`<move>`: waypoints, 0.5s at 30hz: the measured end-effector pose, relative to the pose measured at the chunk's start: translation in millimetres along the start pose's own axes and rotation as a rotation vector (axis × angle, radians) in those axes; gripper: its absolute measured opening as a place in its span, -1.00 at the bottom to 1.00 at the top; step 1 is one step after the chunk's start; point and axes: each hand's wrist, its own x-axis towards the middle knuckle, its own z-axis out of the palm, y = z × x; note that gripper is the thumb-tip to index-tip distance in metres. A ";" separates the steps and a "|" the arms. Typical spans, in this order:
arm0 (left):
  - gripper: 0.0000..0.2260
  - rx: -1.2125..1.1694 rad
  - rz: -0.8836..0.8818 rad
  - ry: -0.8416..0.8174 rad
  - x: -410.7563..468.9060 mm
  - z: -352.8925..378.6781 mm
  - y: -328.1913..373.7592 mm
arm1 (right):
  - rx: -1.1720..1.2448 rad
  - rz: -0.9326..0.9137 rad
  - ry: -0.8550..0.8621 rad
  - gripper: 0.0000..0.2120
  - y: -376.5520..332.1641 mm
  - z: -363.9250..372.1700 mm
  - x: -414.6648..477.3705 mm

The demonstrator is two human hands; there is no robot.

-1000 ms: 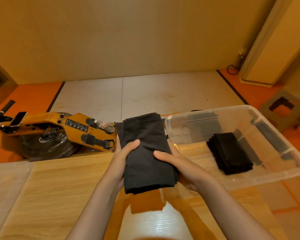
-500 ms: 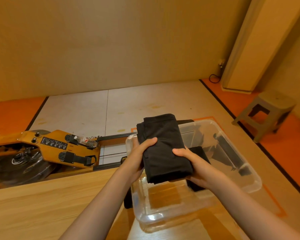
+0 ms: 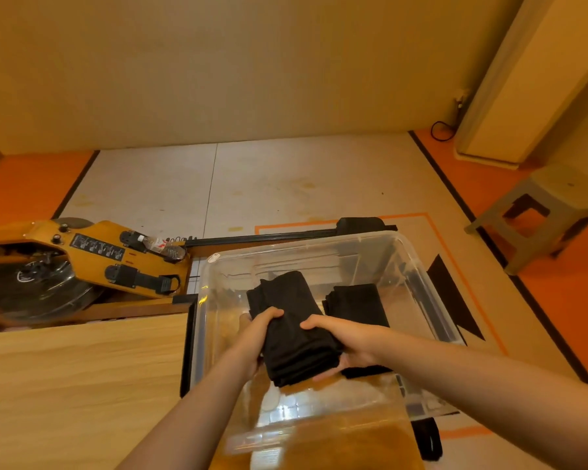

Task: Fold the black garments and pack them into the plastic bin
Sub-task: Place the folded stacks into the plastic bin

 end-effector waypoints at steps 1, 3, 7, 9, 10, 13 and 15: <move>-0.44 0.023 0.000 0.030 2.0 1.8 -1.9 | 0.000 0.018 -0.004 -0.42 2.2 -3.7 5.2; -0.55 0.073 -0.019 0.059 7.8 3.3 -6.8 | 0.004 0.062 -0.007 -0.45 8.5 -7.4 14.7; -0.58 0.171 -0.057 0.024 20.0 7.0 -14.4 | -0.005 0.105 0.061 -0.68 22.4 -11.1 28.8; -0.56 0.228 -0.082 -0.003 25.2 7.9 -18.9 | -0.082 0.085 0.121 -0.72 26.4 -12.7 34.7; -0.56 0.265 -0.086 -0.004 28.1 8.6 -20.2 | -0.124 0.082 0.144 -0.70 26.6 -12.6 38.0; -0.57 0.344 -0.081 0.000 34.9 10.1 -21.3 | -0.209 0.131 0.234 -0.46 24.5 -8.2 47.5; -0.57 0.382 -0.066 -0.014 38.0 11.2 -18.9 | -0.254 0.140 0.305 -0.34 23.0 -4.4 54.5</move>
